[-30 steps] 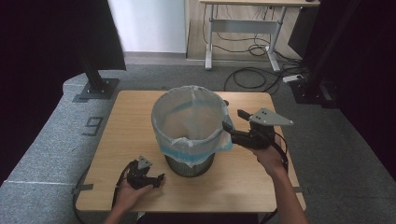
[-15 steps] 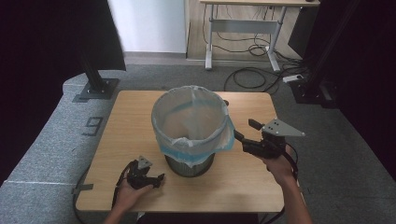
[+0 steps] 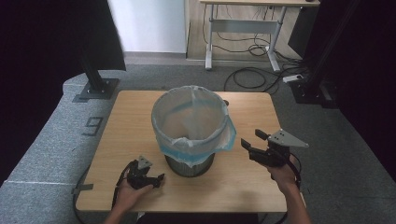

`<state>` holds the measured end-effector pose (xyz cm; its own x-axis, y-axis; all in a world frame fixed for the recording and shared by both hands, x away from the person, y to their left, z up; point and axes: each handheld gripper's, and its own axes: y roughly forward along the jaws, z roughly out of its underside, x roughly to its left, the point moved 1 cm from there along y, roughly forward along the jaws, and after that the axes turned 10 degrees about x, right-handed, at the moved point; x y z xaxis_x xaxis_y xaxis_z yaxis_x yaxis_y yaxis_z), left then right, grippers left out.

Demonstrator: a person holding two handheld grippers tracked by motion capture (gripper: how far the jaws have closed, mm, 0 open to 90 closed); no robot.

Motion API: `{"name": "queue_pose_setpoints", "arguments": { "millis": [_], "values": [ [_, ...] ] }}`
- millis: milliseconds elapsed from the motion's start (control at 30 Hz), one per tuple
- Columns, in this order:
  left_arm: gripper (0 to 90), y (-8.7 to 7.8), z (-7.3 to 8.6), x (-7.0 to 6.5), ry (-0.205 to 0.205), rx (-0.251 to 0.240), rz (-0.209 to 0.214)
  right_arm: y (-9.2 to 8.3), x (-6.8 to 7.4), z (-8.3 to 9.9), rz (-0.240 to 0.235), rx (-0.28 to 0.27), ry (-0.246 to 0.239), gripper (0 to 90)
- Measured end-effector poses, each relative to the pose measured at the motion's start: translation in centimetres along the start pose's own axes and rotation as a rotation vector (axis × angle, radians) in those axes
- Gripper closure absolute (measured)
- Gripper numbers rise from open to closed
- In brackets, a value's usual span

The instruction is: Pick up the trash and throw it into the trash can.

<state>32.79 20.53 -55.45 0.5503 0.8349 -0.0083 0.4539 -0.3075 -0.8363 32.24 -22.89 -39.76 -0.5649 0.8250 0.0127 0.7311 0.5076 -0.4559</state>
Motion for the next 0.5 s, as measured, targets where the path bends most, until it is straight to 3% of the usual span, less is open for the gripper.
{"name": "queue_pose_setpoints", "arguments": {
  "millis": [500],
  "values": [
    [12.5,0.0,0.0,0.0,-0.002,0.000,-0.002,0.1,-1.0,2.4,0.011,0.025,0.024,31.4]
  ]
}}
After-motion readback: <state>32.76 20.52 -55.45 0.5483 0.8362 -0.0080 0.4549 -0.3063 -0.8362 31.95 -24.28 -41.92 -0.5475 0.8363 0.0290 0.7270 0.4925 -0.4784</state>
